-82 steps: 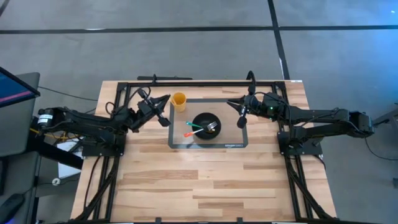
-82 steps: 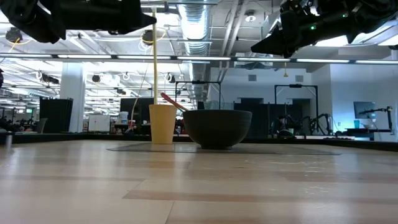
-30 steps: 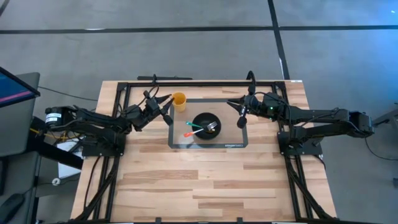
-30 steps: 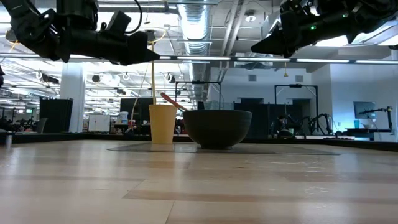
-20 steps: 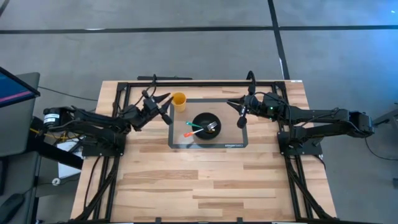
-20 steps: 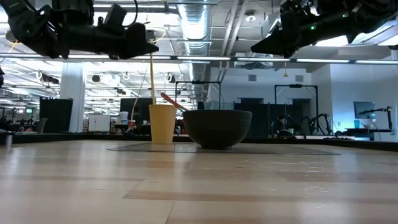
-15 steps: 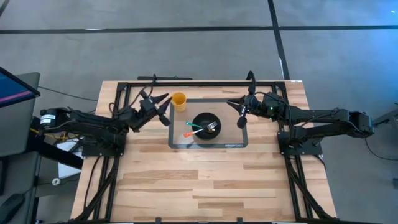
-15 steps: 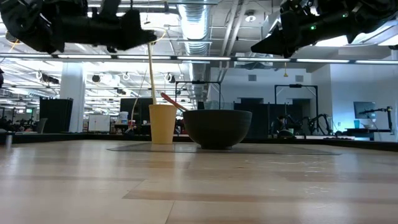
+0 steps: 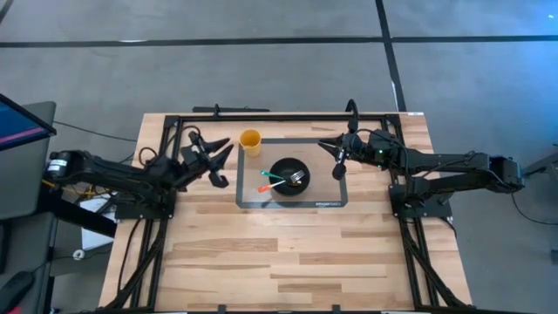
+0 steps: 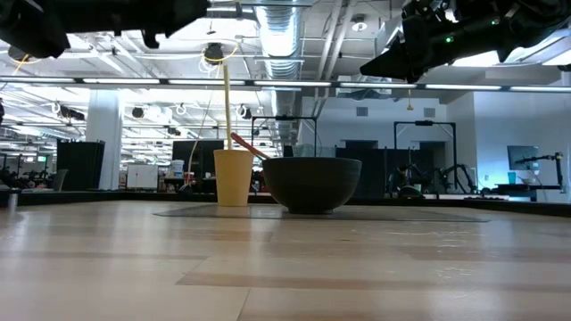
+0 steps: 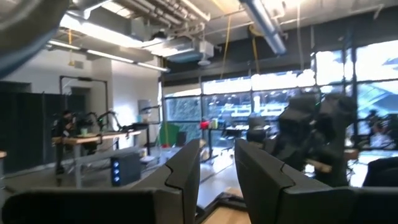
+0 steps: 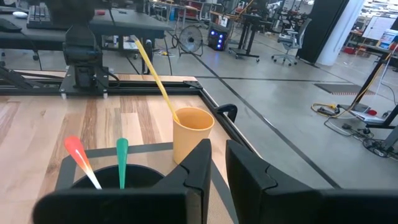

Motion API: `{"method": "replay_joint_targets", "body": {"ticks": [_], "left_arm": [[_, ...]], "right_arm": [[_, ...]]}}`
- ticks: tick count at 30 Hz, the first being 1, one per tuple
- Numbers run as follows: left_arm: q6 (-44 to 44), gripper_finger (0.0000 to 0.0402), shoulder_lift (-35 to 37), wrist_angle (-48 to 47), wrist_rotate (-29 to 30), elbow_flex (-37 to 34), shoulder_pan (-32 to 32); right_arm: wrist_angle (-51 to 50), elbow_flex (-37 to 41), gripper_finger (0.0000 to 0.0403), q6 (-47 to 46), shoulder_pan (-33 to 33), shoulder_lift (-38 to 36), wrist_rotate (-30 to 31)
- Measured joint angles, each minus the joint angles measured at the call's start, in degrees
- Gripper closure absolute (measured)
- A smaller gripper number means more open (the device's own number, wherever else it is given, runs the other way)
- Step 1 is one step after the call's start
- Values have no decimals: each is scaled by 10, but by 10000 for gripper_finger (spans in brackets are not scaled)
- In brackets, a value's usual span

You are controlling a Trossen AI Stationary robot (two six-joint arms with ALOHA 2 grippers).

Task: Pick & Place Utensil
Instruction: Return to Home Position

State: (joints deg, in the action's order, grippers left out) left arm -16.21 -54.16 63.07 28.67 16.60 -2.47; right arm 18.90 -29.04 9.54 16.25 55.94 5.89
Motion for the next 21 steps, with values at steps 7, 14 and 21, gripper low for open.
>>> {"method": "replay_joint_targets", "body": {"ticks": [7,14,21], "left_arm": [[-44,300,29,-20,0,0,-37],[-31,300,64,-74,0,0,-58],[-28,300,140,-179,0,0,-81]], "right_arm": [[0,0,361,0,0,0,0],[0,0,361,0,0,0,0],[0,0,361,0,0,0,0]]}}
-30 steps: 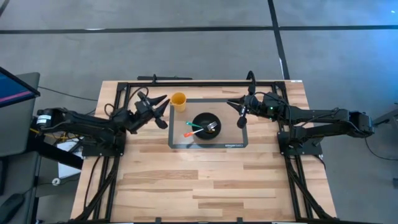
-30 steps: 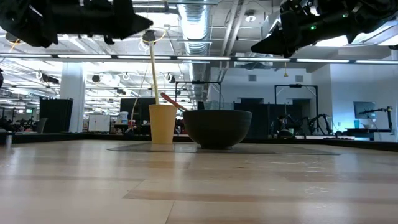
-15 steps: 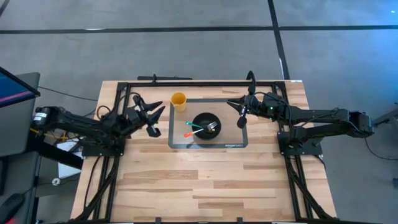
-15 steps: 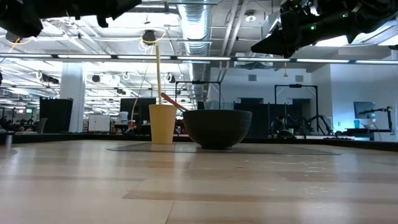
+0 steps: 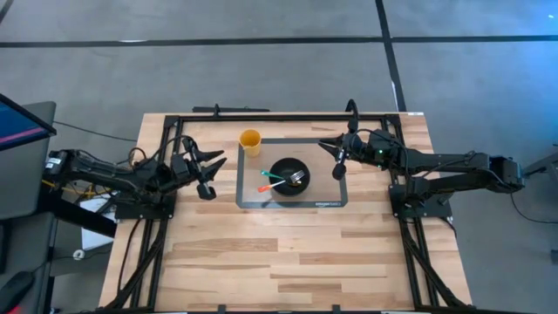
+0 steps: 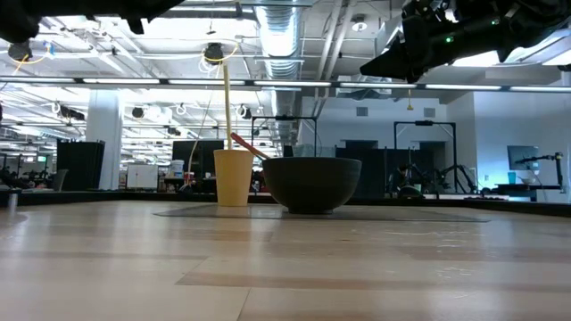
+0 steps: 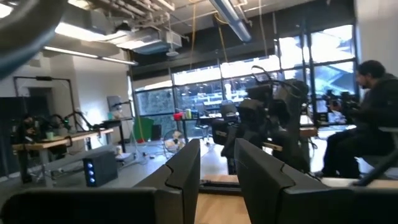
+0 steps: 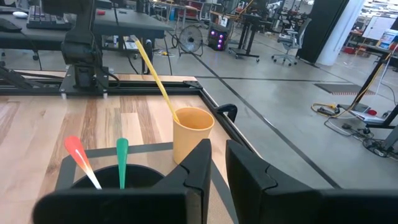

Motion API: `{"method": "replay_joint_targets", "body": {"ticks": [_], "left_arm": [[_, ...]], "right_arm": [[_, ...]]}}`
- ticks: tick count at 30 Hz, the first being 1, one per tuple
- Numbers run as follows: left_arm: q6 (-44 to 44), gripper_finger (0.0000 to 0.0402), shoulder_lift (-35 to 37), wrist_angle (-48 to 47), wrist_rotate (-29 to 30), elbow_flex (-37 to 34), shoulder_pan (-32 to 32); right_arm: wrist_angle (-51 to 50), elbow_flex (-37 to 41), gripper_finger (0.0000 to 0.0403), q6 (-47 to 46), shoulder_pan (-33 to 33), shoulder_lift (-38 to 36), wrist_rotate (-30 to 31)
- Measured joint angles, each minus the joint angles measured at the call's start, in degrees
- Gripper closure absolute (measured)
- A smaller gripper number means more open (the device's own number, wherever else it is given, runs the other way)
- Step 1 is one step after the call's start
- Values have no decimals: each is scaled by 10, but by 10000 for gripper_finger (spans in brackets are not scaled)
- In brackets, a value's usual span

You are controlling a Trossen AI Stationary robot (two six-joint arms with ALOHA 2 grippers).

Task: Pick & Place Utensil
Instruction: Return to Home Position

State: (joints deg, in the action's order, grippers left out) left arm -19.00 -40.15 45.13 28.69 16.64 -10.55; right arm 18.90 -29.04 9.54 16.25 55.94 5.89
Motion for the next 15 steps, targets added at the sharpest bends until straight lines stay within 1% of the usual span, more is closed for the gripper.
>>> {"method": "replay_joint_targets", "body": {"ticks": [4,6,10,13,15], "left_arm": [[0,300,54,-81,-6,0,-25],[0,300,85,-144,-32,0,-34],[6,300,139,-271,-137,0,-44],[28,300,164,-325,-209,0,-45],[30,300,175,-351,-241,0,-45]], "right_arm": [[0,0,361,0,0,0,0],[0,0,361,0,0,0,0],[0,0,361,0,0,0,0],[0,0,361,0,0,0,0],[0,0,361,0,0,0,0]]}}
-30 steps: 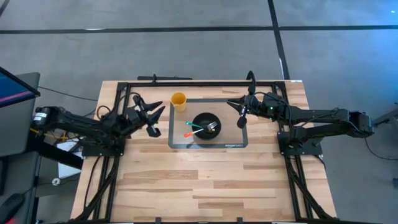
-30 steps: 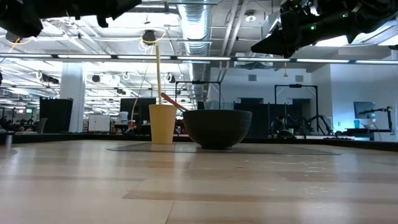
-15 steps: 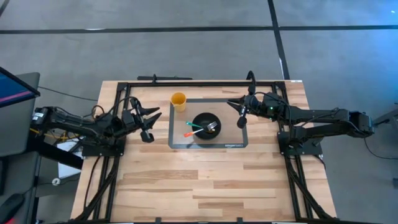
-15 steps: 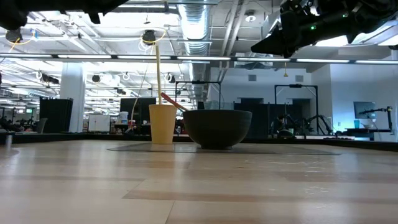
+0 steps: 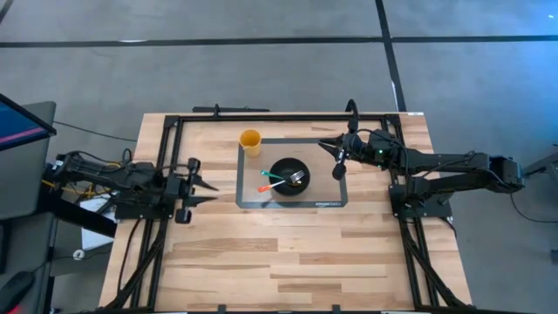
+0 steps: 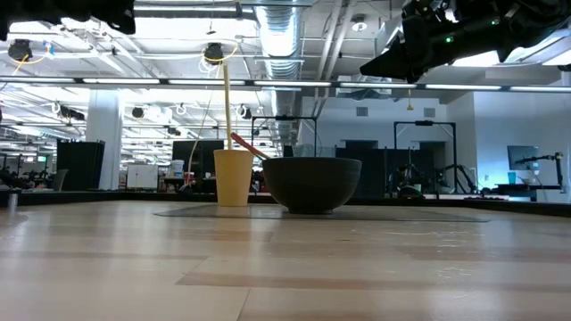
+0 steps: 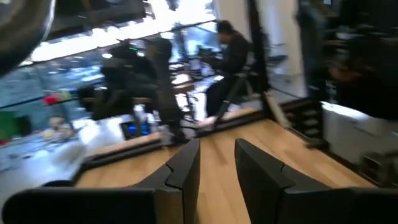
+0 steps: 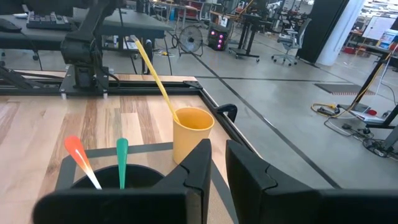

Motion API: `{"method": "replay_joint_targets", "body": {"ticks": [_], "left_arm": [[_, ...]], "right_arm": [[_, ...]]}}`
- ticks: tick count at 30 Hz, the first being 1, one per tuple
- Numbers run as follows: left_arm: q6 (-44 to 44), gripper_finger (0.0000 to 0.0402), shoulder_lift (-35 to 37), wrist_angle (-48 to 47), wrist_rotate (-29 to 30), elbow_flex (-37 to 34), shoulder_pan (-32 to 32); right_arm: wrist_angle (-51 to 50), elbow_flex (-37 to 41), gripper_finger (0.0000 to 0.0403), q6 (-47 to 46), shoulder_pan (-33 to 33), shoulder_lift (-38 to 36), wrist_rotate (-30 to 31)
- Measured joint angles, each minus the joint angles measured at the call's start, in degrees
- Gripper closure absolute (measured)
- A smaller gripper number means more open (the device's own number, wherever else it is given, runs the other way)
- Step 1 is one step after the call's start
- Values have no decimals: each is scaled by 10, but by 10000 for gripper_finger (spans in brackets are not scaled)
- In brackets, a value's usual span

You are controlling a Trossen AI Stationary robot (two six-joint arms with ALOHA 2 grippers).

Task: Pick & Place Utensil
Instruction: Return to Home Position

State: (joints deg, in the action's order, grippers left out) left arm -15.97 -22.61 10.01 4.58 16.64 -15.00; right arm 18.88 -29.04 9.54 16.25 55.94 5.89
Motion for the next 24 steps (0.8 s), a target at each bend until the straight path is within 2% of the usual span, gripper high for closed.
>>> {"method": "replay_joint_targets", "body": {"ticks": [2,8,14,19,24], "left_arm": [[0,300,7,-27,-16,0,0],[-2,300,13,-126,-16,0,9],[-4,300,23,-133,-16,0,33],[21,300,61,-175,-18,0,38],[30,300,116,-190,-84,0,38]], "right_arm": [[0,0,361,0,0,0,0],[0,0,361,-1,0,0,0],[0,0,361,-1,0,0,0],[0,0,361,-1,0,0,0],[0,0,361,-1,0,0,0]]}}
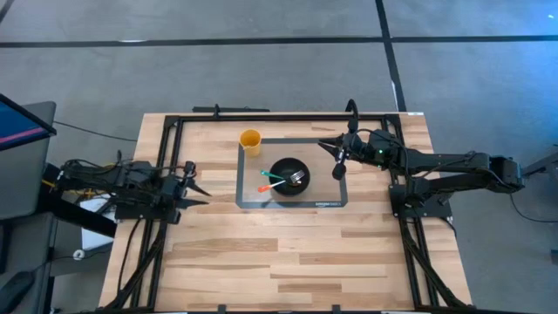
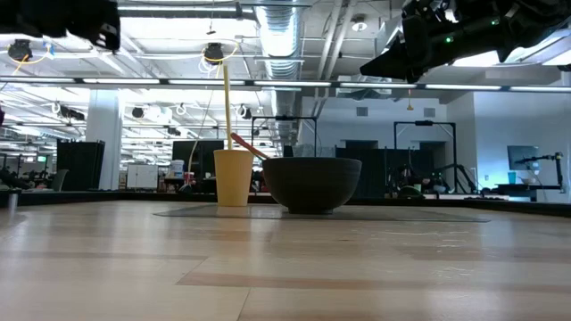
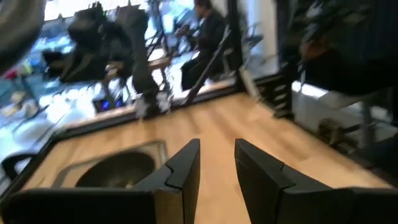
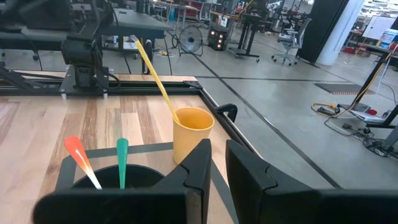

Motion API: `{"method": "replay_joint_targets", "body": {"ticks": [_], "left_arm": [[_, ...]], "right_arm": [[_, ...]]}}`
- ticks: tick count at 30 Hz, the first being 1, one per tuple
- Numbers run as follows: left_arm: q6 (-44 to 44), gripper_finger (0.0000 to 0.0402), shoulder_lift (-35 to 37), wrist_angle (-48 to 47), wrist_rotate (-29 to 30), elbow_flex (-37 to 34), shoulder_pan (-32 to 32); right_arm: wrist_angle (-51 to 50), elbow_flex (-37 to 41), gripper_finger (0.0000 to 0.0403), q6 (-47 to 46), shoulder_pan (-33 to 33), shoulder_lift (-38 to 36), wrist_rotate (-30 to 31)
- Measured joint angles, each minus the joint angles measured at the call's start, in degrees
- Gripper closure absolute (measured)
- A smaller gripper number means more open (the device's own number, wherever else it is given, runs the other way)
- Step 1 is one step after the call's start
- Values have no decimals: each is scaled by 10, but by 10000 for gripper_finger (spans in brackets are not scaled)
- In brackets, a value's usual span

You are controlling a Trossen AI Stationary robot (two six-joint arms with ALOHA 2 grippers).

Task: Pick & Place Utensil
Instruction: Return to Home Position

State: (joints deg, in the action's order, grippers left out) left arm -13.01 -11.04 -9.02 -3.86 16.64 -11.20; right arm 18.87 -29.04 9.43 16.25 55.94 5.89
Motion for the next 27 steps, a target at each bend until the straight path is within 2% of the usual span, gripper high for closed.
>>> {"method": "replay_joint_targets", "body": {"ticks": [6,12,19,27], "left_arm": [[-5,300,55,0,-7,-2,0],[-6,300,91,1,-7,-36,0],[-7,300,104,5,-7,-71,0],[-1,300,104,5,-7,-72,0]], "right_arm": [[0,0,361,0,0,0,0],[0,0,361,0,0,0,0],[0,0,361,0,0,0,0],[0,0,361,0,0,0,0]]}}
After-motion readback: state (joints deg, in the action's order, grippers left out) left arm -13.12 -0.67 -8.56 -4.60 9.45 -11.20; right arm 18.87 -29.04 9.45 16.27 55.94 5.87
